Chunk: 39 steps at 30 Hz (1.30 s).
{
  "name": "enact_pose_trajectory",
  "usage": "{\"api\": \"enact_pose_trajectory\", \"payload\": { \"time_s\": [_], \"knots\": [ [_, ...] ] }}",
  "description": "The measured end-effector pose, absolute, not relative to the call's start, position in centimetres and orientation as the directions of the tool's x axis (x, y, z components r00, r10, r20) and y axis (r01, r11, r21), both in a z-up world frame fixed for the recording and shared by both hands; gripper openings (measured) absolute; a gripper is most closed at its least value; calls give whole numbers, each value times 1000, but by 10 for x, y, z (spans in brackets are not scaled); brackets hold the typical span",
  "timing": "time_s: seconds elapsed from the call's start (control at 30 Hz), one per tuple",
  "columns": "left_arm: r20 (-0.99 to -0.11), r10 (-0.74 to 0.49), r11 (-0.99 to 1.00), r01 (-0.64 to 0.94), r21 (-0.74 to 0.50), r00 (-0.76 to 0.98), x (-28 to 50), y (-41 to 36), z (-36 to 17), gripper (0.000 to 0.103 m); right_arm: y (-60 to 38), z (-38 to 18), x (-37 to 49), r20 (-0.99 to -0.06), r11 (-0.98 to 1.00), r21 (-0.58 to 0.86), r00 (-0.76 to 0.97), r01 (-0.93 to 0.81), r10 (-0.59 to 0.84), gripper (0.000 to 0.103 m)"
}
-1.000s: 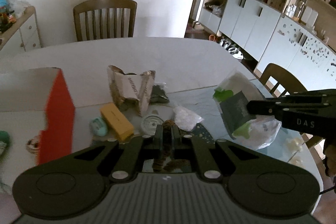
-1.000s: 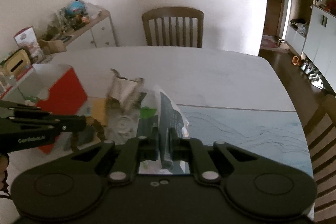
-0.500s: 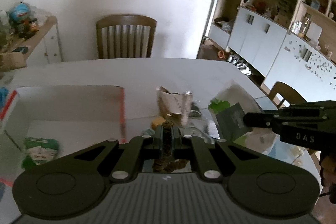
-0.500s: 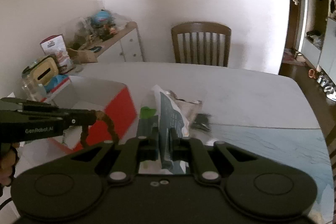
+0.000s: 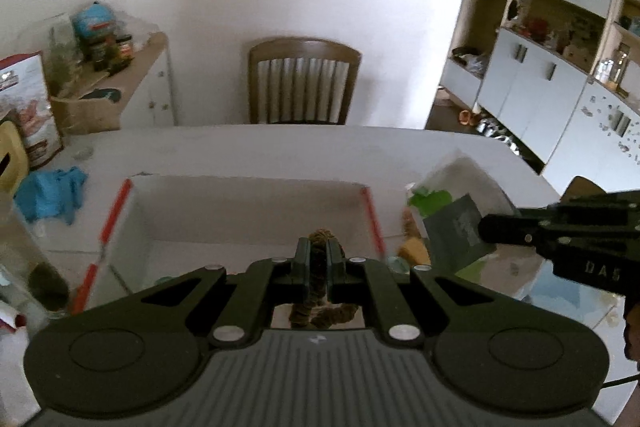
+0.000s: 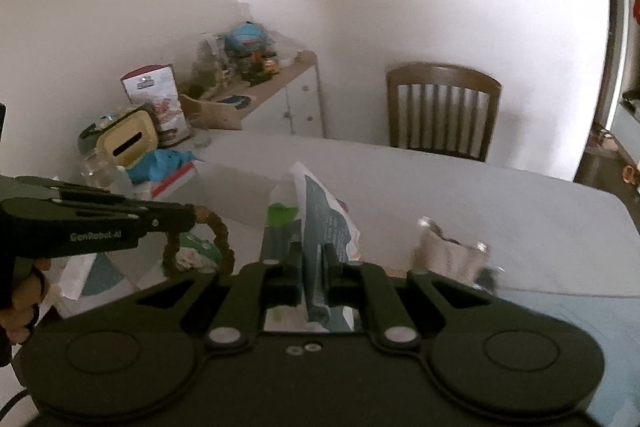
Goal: Organize objects
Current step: 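Lift the plastic bag with the right gripper and carry it over the box, then lower the plastic bag into the box and open the right gripper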
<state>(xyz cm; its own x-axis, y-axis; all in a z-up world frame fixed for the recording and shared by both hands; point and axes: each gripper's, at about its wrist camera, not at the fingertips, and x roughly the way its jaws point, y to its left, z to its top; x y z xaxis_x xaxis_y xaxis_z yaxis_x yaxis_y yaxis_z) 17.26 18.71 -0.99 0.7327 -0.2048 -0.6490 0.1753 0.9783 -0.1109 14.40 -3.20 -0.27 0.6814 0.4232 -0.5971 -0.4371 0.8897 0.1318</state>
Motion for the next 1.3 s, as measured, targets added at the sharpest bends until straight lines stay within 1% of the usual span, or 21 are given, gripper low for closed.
{"api": "enact_pose_trajectory", "payload": {
  "time_s": [0.27, 0.47, 0.6, 0.93, 1.1, 1.3],
  "knots": [
    [-709, -175, 984, 143, -105, 683, 180, 224, -40, 7, 15, -11, 170, -613, 875, 132, 655, -466, 442, 8],
    [-741, -162, 986, 136, -95, 652, 192, 235, -65, 7, 51, -34, 195, -655, 874, 114, 626, -472, 423, 8],
    [-761, -169, 984, 150, -95, 626, 204, 238, -78, 7, 72, -55, 209, -689, 871, 82, 604, -484, 400, 8],
    [-808, -152, 981, 188, -52, 570, 219, 234, -104, 7, 103, -86, 224, -746, 858, 23, 563, -513, 357, 9],
    [-825, -139, 981, 187, -41, 548, 221, 234, -113, 7, 106, -100, 232, -787, 868, 39, 521, -495, 332, 10],
    [-839, -125, 983, 179, -34, 529, 224, 235, -120, 7, 106, -105, 233, -796, 868, 49, 505, -495, 333, 17]
  ]
}}
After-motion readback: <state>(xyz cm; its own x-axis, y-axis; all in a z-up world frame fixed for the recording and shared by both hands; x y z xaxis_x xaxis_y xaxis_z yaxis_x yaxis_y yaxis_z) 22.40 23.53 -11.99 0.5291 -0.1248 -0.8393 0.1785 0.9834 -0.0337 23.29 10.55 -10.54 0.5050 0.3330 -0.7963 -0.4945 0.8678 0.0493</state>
